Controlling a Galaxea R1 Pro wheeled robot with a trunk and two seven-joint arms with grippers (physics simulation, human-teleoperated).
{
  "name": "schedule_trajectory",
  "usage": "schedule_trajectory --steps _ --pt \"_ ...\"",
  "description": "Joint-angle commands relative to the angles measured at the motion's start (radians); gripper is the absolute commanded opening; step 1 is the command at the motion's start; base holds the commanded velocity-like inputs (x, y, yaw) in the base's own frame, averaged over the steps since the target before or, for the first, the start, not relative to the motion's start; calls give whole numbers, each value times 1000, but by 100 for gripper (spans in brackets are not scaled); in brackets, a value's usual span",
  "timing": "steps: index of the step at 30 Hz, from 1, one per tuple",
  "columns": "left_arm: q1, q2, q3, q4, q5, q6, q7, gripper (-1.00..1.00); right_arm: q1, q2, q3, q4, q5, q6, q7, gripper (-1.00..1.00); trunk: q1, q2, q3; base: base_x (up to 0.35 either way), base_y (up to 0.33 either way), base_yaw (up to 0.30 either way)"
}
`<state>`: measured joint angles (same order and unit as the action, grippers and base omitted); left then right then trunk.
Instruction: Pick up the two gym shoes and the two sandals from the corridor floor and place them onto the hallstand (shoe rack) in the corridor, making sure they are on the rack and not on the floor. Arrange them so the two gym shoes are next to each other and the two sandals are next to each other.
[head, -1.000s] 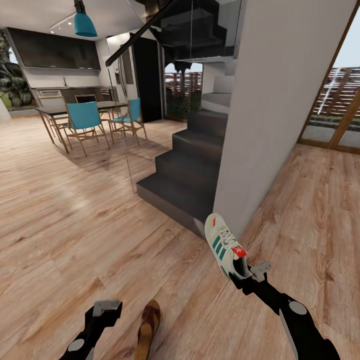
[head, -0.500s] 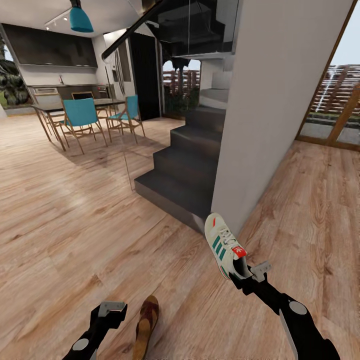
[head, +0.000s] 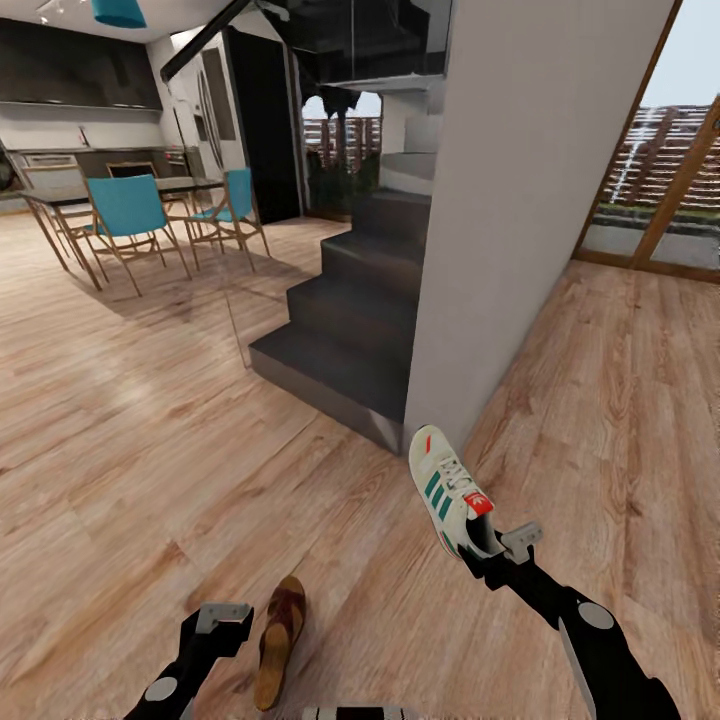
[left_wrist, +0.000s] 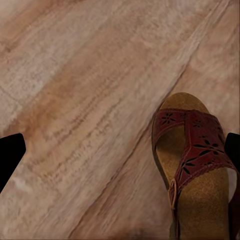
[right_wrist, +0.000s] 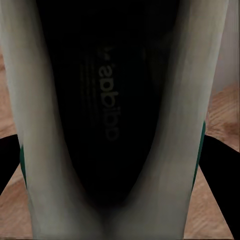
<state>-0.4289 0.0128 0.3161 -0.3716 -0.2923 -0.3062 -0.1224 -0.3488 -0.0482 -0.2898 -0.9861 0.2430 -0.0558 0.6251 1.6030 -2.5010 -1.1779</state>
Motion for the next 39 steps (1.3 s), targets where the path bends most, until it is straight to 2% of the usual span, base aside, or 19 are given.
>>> schedule_trajectory --steps 1,13,17,19,24,39 --pt "-1 -1 8 0 -7 -4 -7 100 -1 1 -3 -1 8 -6 5 -100 0 -1 -6 0 0 -128" --pt "-1 -1 11 0 -8 -4 -7 100 -1 1 -3 -1 7 -6 5 -100 6 -3 -67 0 0 -180" --pt "-1 -1 11 0 -8 -5 -7 100 -1 1 -3 -2 8 -6 5 -100 7 -4 -84 0 0 -273" --pt "-1 -1 11 0 -8 -6 -7 100 -1 1 -3 -4 7 -6 5 -100 7 -4 -84 0 0 -139" --pt "-1 -1 11 0 -6 -8 -6 100 -1 1 -3 -5 7 -6 5 -100 7 -4 -84 0 0 -52" --pt "-1 6 18 0 -1 -10 -6 100 -1 1 -3 -6 7 -4 4 -100 14 -8 -158 0 0 -4"
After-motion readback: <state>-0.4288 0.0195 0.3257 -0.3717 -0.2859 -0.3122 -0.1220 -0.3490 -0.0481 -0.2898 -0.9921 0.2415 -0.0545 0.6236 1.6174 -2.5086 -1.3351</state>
